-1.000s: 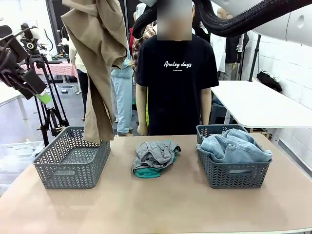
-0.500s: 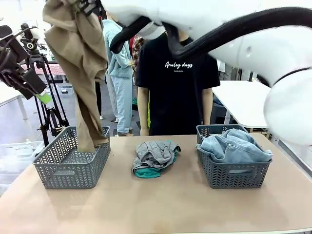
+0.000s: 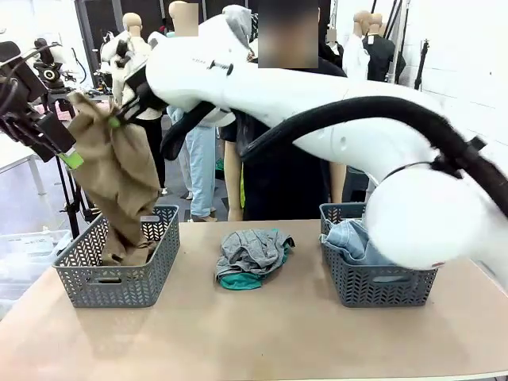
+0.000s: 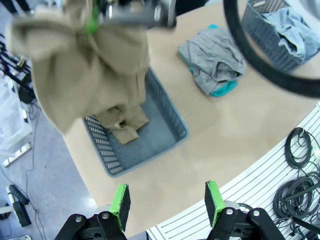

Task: Sort the tops and bottoms.
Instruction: Sort the clothes according to human instructions.

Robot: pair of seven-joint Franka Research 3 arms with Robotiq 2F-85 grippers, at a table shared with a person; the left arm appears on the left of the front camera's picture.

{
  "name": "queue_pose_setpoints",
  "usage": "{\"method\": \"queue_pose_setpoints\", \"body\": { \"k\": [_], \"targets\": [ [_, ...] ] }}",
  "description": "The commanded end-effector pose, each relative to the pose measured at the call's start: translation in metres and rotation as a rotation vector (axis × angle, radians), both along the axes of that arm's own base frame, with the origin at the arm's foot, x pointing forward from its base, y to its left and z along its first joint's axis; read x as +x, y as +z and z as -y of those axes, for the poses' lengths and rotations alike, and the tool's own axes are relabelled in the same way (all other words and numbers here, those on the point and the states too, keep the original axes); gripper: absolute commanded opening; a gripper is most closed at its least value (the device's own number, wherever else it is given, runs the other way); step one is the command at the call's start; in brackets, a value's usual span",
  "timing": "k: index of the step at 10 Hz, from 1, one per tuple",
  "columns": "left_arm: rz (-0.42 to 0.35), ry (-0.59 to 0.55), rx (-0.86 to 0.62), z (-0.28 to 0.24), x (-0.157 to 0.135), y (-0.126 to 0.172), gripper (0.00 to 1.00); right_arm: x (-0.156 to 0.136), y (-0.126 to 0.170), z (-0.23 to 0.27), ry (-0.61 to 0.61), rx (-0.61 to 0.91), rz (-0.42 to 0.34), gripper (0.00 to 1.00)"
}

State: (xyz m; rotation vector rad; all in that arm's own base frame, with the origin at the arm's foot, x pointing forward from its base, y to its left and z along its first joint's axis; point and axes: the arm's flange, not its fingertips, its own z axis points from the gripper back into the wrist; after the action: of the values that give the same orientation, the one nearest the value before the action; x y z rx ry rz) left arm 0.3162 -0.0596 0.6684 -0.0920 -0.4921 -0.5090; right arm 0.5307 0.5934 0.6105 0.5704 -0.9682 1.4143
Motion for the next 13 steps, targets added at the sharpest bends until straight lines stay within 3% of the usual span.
{"method": "queue_pose_setpoints", "body": {
  "k": [1, 2, 3, 4, 6, 8, 10, 13],
  "targets": [
    [-0.003, 0.009, 0.006, -0.001, 0.0, 0.003, 0.78, 0.037, 0.019, -0.046, 0.011, -0.084, -0.073, 0.0],
    [-0.003, 0.009, 0.006, -0.001, 0.0, 0.003, 0.78, 0.042, 0.006, -0.048, 0.013, -0.126, -0.118, 0.0],
    [-0.003, 0.009, 0.006, -0.001, 0.0, 0.003, 0.78, 0.045, -0.006, -0.047, 0.021, -0.175, -0.24, 0.0],
    [-0.003, 0.009, 0.006, -0.001, 0.0, 0.003, 0.78, -0.003, -0.029, -0.012, 0.031, -0.089, -0.089, 0.0],
    [-0.003, 0.009, 0.006, -0.001, 0.0, 0.003, 0.78, -0.003, -0.029, -0.012, 0.031, -0.089, -0.089, 0.0],
    [-0.003, 0.009, 0.006, -0.001, 0.0, 0.003, 0.78, 0.013, -0.049, -0.003, 0.015, -0.148, -0.204, 0.0],
    [-0.003, 0.009, 0.006, -0.001, 0.0, 0.003, 0.78, 0.043, -0.104, -0.001, -0.065, -0.151, -0.3, 0.0],
    [-0.003, 0.009, 0.006, -0.001, 0.0, 0.003, 0.78, 0.05, -0.127, -0.02, -0.079, -0.063, -0.261, 0.0]
  ]
}}
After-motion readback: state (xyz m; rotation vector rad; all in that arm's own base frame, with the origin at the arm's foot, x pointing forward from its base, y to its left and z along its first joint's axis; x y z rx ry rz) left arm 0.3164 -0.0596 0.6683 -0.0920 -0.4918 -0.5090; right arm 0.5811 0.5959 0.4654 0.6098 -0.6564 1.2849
